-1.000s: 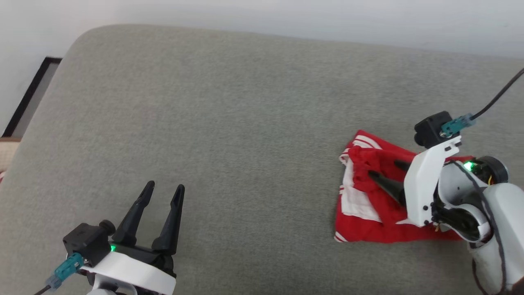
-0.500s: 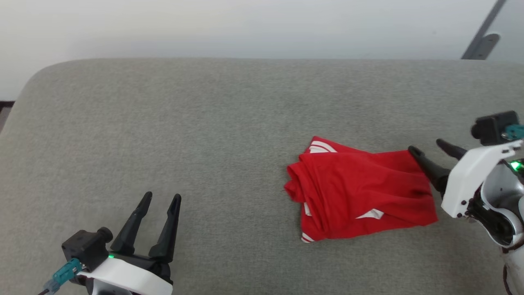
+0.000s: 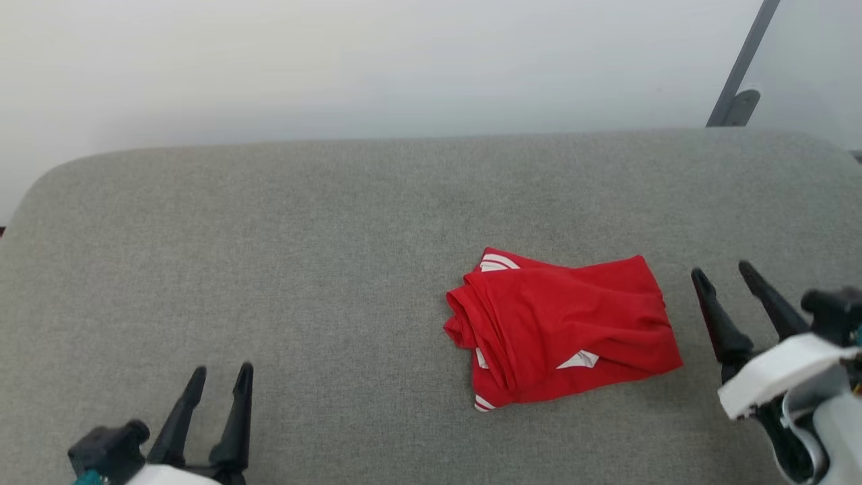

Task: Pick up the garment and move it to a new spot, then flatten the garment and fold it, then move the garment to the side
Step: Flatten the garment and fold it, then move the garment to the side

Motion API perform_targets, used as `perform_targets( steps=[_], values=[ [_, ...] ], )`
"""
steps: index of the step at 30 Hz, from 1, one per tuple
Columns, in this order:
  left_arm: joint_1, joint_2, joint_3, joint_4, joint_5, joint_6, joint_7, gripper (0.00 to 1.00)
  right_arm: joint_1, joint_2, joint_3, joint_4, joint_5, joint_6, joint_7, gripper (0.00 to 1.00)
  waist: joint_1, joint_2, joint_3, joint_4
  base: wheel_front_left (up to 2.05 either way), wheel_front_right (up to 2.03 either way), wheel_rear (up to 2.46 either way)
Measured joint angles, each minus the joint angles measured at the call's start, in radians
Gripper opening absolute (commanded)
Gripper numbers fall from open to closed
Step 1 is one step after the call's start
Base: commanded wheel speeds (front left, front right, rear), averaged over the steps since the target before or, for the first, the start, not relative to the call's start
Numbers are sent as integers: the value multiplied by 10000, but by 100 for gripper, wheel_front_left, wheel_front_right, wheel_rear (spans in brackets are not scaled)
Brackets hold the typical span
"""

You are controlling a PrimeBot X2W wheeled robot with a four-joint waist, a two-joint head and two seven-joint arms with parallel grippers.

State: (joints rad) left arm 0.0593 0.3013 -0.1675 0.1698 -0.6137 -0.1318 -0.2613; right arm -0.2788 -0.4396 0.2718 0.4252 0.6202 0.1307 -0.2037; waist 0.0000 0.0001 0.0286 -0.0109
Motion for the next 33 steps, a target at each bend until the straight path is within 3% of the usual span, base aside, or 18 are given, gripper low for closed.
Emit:
perform_targets(
  steps=[7,19,33],
  values=[
    [634,-113,305,-267,291,0,0,100,1014,299,-585,128,-370,0,-485,100,0,0,-266,86,0,0,0],
    [2132,-364,802,-1546,838,0,0,100,3328,1058,-2742,-1465,-1068,0,-449,100,0,0,-446,263,0,0,0],
    [2394,-345,874,-1862,995,0,0,100,4122,1680,-3532,-2614,-1492,0,205,100,0,0,-443,412,0,0,0]
  ],
)
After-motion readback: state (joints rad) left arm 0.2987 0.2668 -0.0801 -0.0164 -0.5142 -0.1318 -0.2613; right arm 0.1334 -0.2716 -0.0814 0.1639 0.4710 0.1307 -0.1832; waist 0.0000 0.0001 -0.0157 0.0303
